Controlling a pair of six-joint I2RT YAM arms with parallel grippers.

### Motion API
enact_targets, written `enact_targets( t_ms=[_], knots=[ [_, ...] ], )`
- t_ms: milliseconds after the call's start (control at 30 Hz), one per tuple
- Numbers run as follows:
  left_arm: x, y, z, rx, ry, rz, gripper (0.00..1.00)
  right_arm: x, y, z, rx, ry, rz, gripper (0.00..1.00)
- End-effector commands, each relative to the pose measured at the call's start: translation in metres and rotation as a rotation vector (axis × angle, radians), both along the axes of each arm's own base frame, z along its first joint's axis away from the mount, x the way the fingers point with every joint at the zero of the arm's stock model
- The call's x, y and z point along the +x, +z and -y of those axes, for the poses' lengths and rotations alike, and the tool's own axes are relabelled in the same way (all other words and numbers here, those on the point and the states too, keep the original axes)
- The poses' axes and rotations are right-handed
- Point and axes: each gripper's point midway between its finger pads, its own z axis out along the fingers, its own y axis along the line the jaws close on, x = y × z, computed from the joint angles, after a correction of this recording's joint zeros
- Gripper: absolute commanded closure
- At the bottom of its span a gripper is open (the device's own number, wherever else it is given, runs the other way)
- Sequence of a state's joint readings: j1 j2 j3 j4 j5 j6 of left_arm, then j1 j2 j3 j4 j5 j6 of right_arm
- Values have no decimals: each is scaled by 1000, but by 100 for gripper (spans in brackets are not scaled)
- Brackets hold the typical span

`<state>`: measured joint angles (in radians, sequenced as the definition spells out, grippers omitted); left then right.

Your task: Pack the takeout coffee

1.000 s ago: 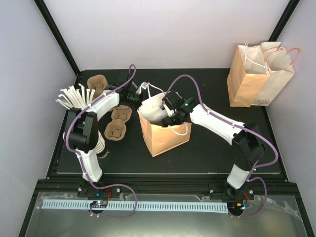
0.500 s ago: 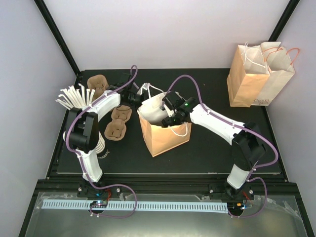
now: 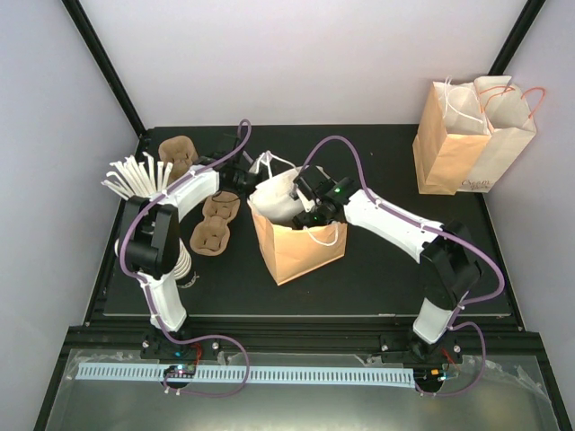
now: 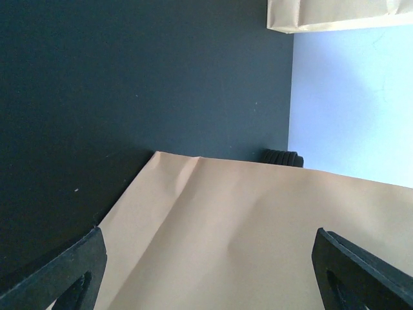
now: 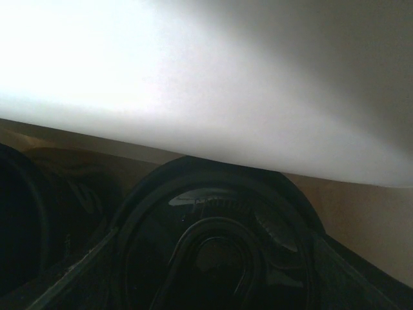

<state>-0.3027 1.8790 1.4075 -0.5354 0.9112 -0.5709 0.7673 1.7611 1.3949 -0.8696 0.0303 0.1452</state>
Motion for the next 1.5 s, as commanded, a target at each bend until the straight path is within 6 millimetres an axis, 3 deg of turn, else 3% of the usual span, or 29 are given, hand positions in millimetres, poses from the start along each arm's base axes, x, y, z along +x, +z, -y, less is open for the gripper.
enact_targets(
  t_ms=[0, 533, 567, 600, 667, 733, 767, 1067, 1467],
  knots=[
    [-3, 16, -2, 11, -2, 73, 11, -168, -112, 77, -416, -24, -781, 98],
    [-3, 29, -5, 15, 2, 120, 11, -143, -93, 72, -414, -42, -659, 88],
    [-3, 30, -5, 16, 1, 123, 11, -142, -91, 72, -411, -46, -649, 81],
    [-3, 31, -5, 16, 0, 126, 11, -140, -87, 71, -403, -51, -636, 68],
    [-4, 32, -5, 18, 0, 129, 11, -132, -79, 68, -388, -64, -594, 33],
    [-3, 35, -5, 15, 1, 134, 11, -126, -69, 63, -362, -67, -562, 6],
    [-3, 38, -5, 14, 1, 139, 11, -122, -65, 62, -359, -67, -545, 1],
    [-7, 46, -7, 21, -5, 161, 11, -89, -22, 48, -300, -91, -383, 0],
    [-10, 57, -11, 37, 4, 197, 10, -64, 38, 45, -265, -107, -233, 0]
  ],
)
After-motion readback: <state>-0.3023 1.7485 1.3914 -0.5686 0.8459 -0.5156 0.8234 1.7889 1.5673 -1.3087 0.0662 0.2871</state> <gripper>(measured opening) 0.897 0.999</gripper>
